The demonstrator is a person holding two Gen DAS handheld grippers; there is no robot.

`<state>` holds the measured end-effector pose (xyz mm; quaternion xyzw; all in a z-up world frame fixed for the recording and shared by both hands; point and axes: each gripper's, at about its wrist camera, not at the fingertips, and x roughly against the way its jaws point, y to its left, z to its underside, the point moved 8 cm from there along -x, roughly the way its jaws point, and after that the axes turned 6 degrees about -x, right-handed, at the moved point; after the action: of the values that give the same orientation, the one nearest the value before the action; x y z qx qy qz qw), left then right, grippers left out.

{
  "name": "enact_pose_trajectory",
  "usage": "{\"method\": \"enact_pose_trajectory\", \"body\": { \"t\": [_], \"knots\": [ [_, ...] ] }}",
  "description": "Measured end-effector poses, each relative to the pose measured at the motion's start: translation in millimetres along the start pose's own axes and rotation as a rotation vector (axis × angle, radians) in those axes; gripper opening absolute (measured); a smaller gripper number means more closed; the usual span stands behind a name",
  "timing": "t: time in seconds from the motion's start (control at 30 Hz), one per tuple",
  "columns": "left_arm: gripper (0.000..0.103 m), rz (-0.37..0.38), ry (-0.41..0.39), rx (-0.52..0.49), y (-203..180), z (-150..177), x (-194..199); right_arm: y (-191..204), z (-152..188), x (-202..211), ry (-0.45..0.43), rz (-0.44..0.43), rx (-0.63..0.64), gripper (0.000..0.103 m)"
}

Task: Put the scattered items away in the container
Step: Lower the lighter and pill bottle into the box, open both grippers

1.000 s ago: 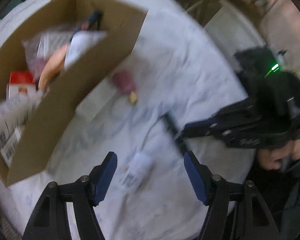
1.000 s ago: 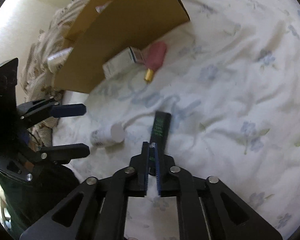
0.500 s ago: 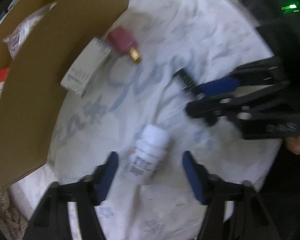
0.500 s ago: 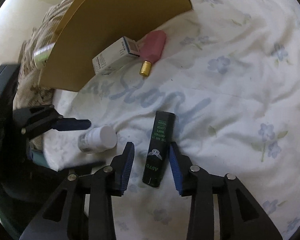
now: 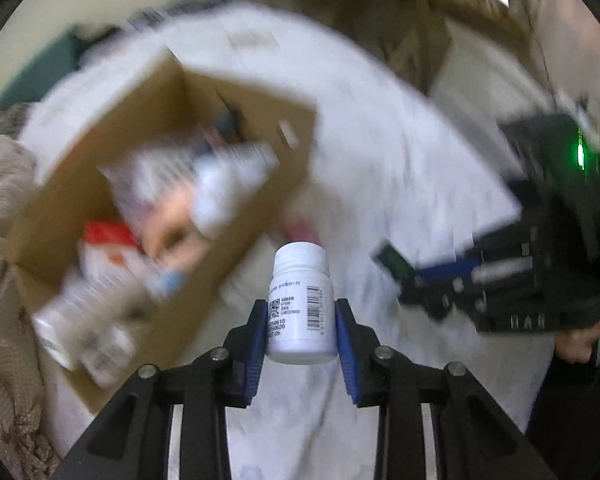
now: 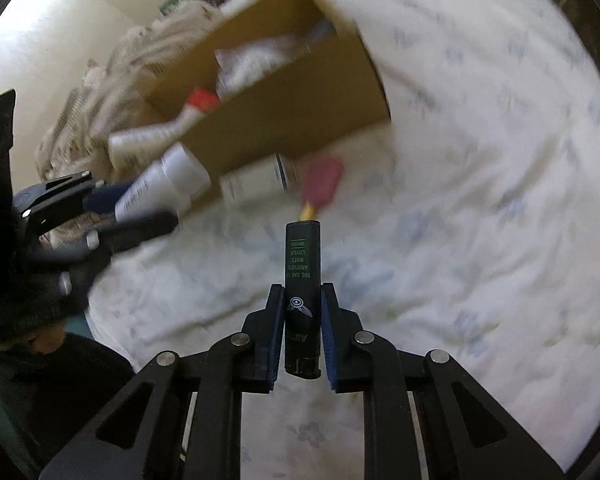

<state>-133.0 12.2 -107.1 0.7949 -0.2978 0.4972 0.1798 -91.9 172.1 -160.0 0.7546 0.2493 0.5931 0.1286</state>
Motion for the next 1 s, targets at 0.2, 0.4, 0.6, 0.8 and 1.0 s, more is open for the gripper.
{"method": "enact_pose_trajectory", "body": {
  "t": [0.2, 0.4, 0.6, 0.8, 1.0],
  "knots": [
    [0.033, -0.104, -0.204, 0.15, 37.0, -27.7, 35.5, 36.9, -51.4, 21.4, -0.077, -0.021, 0.074, 0.019],
    [0.033, -0.194, -0.206, 0.313, 78.8, -20.4, 35.1, 81.4, -99.1, 5.5, -0.114, -0.009, 0.158, 0.019],
    [0.033, -0.259, -0.135, 0.375, 103.4, -9.2, 8.9, 90.9, -127.5, -13.6, -0.119, -0.015, 0.242, 0.019],
    [0.033, -0.312, -0.104, 0.386, 113.1, -5.6, -5.9, 80.9, -137.2, -45.9, -0.098, -0.072, 0.178, 0.019],
    [0.033, -0.345, -0.073, 0.401, 122.1, -0.2, -15.5, 91.0, -142.5, -66.4, -0.088, -0.039, 0.204, 0.019]
  ]
}}
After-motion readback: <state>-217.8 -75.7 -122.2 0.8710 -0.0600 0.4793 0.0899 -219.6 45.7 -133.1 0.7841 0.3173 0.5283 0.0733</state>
